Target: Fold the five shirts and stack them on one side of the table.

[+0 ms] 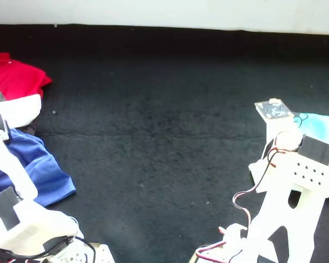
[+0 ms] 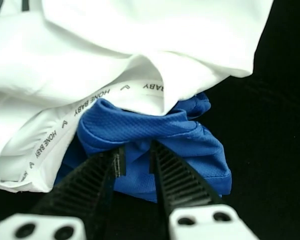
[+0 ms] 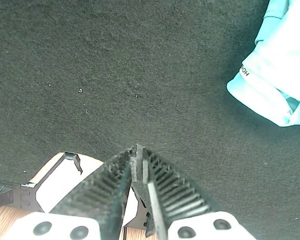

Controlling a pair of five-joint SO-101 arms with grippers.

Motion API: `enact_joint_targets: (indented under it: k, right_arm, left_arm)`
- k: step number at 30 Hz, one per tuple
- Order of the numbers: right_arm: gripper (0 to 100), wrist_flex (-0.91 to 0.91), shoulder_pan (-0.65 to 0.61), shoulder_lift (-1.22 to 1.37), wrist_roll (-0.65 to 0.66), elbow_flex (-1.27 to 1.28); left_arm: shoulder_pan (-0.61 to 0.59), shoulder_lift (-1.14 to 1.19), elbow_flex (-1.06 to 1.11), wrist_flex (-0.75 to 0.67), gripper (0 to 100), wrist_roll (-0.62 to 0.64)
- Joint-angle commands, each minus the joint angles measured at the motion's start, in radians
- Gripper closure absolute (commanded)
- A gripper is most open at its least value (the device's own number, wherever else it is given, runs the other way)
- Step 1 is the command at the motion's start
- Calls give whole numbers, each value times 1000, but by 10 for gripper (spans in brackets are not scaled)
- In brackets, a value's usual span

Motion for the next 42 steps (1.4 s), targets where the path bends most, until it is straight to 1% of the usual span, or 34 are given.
enact_joint_targets:
  k: [1,3,7,10,12,16,20,22,24,27,28,29,33,36,40,42]
  right_arm:
    - [992,8,-1,-21,-14,-1]
    - [992,8,-1,-21,-14,-1]
    - [992,8,-1,-19,-14,-1]
    - [992,8,-1,-21,-14,-1]
    - [992,8,-1,-21,-14,-1]
    - [992,8,-1,-21,-14,-1]
    - [992,10,-1,-21,-14,-1]
    - [992,10,-1,-21,-14,-1]
    - [992,10,-1,-21,-14,-1]
    - [992,10,-1,-21,-14,-1]
    - [992,10,-1,-21,-14,-1]
    - [992,10,-1,-21,-14,-1]
    - [992,10,-1,-21,-14,-1]
    - [992,10,-1,-21,-14,-4]
    - [992,10,-1,-21,-14,-5]
    - [992,10,-1,-21,-14,-7]
  left_arm:
    - [4,-51,-16,9,902,5]
    - [28,-51,28,25,898,3]
    - [42,-51,116,23,831,9]
    - [65,-50,151,20,826,29]
    - [82,-45,199,-49,825,71]
    - [99,39,292,-207,825,80]
    - [97,162,298,-265,829,77]
    - [94,208,298,-269,848,72]
    - [94,246,298,-269,895,66]
    - [99,269,303,-261,998,-14]
    - [99,260,298,-247,991,-35]
    - [94,240,288,-229,992,-38]
    - [76,88,182,-141,994,35]
    - [71,-51,70,-110,994,83]
    - [53,-191,-110,-133,994,190]
    - [44,-220,-209,-189,994,244]
